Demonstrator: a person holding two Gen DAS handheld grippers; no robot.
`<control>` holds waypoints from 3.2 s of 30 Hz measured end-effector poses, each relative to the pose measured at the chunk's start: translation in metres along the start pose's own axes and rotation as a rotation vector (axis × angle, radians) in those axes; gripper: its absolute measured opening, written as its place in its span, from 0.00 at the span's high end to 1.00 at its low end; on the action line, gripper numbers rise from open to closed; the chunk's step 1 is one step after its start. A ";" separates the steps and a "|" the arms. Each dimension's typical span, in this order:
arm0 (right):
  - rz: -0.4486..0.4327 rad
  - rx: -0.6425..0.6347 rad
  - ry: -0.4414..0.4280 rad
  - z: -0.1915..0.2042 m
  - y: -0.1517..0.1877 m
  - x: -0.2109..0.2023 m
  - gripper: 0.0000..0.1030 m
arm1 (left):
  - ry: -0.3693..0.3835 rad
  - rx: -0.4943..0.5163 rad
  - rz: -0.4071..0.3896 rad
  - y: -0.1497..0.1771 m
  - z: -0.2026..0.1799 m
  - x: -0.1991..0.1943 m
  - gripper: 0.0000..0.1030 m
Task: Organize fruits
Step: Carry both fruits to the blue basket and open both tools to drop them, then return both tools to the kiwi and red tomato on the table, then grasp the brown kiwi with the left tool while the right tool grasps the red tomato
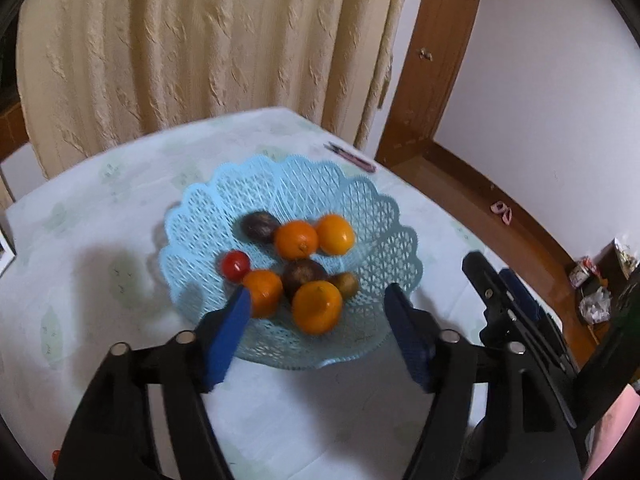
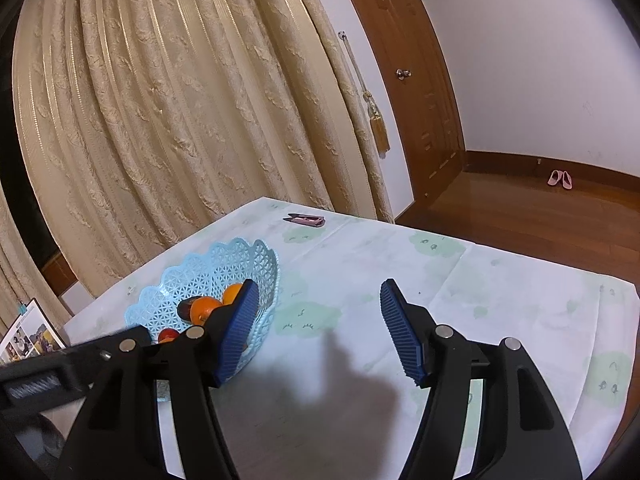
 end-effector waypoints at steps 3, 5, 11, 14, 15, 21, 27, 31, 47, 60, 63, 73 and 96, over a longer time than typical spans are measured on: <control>-0.010 0.002 0.002 0.000 -0.001 -0.001 0.37 | -0.030 0.009 -0.042 -0.006 0.005 -0.017 0.26; -0.013 0.003 0.003 -0.001 -0.001 -0.002 0.37 | -0.064 0.021 -0.079 -0.010 0.010 -0.029 0.16; -0.028 0.009 0.007 -0.002 -0.002 -0.006 0.36 | -0.144 0.009 -0.130 -0.013 0.033 -0.062 0.13; -0.041 0.018 0.013 -0.004 -0.003 -0.009 0.32 | -0.167 -0.023 -0.138 -0.011 0.048 -0.076 0.13; -0.045 0.020 0.015 -0.005 -0.003 -0.009 0.32 | -0.178 -0.038 -0.142 -0.010 0.055 -0.082 0.13; -0.053 0.002 0.034 -0.003 -0.002 -0.010 0.32 | -0.222 -0.115 -0.151 0.003 0.092 -0.107 0.12; -0.055 -0.015 0.033 0.003 0.002 -0.017 0.32 | -0.278 -0.164 -0.149 0.023 0.127 -0.129 0.12; -0.036 -0.028 0.002 0.014 0.011 -0.024 0.32 | -0.326 -0.198 -0.151 0.042 0.155 -0.147 0.12; 0.094 -0.202 -0.241 0.124 0.062 -0.047 0.24 | -0.433 -0.329 -0.055 0.142 0.225 -0.174 0.12; 0.178 -0.309 -0.312 0.171 0.098 -0.052 0.24 | -0.380 -0.317 0.073 0.207 0.213 -0.148 0.19; 0.189 -0.328 -0.325 0.177 0.102 -0.054 0.24 | -0.367 -0.319 0.082 0.213 0.210 -0.145 0.23; 0.287 -0.421 -0.427 0.211 0.129 -0.056 0.24 | -0.319 -0.292 0.100 0.218 0.201 -0.135 0.68; 0.577 -0.681 -0.654 0.314 0.222 -0.061 0.35 | -0.450 -0.379 -0.012 0.218 0.249 -0.178 0.73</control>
Point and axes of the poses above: each gripper's, at about its wrist camera, not at the fingertips, and x roughly the way its jaws point, z to its left, y to its underside, the point moved 7 cm from there along x, roughly the way its jaws point, and after that the axes turned 2 degrees about z, right-handed, at the moved point
